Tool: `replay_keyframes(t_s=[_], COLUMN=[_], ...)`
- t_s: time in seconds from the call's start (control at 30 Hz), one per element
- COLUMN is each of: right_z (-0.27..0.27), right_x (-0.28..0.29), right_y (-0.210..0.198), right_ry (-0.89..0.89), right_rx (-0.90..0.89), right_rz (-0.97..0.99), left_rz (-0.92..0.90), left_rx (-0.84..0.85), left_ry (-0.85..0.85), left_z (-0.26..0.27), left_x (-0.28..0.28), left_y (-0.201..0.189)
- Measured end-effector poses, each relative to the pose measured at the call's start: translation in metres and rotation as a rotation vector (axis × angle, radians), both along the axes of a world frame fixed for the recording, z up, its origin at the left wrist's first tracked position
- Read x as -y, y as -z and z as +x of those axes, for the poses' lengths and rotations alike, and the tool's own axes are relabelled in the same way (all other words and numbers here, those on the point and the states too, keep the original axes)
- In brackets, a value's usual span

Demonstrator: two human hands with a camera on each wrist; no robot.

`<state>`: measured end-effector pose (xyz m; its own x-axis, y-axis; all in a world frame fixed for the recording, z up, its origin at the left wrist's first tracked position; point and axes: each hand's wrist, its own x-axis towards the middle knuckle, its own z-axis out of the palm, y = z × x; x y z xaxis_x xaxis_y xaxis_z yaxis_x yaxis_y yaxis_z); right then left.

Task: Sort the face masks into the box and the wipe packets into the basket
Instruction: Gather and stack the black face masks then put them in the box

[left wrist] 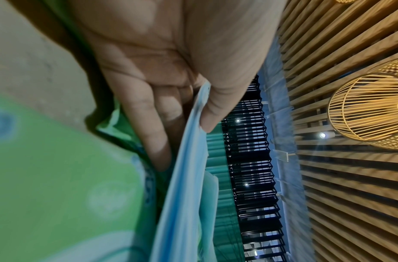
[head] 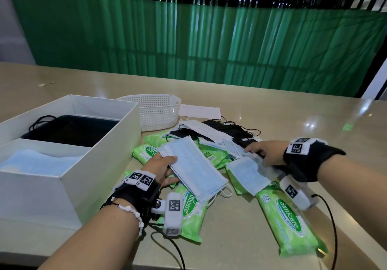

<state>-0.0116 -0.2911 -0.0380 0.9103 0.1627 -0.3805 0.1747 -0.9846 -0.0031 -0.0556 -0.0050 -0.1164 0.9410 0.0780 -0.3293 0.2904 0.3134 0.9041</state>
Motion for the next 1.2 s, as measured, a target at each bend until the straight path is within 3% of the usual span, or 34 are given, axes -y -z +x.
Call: replay_keyframes(t_s=[0.13,0.27,0.47,0.57,0.83,1.2], right_z=[0.005,0.008,0.005,0.003,0.003,-0.015], right_x=[-0.024,-0.033,-0.032,-0.030,-0.027,-0.048], right_y=[0.021,0.017,0.012,0.017,0.010,-0.079], right_ry=[-0.147,-0.197,-0.174,-0.113,-0.153,-0.116], right_rx=[0.031,0.031,-0.076,-0.053,0.035,0.299], right_rz=[-0.128,-0.119,-0.029,-0.041,-0.081,0.782], left_rz=[0.001,0.002,-0.011,-0.012,-0.012,-0.017], left_rx=[0.007,0.009,0.015,0.018,0.008,0.009], left_ry=[-0.004,-0.001,0.005,0.008,0.008,0.007], left_z=[-0.001,-0.001,0.000,0.000,0.001,0.003], left_x=[0.001,0.001,0.001,0.000,-0.001,-0.002], left_y=[-0.001,0.000,0.001,0.000,0.002,0.004])
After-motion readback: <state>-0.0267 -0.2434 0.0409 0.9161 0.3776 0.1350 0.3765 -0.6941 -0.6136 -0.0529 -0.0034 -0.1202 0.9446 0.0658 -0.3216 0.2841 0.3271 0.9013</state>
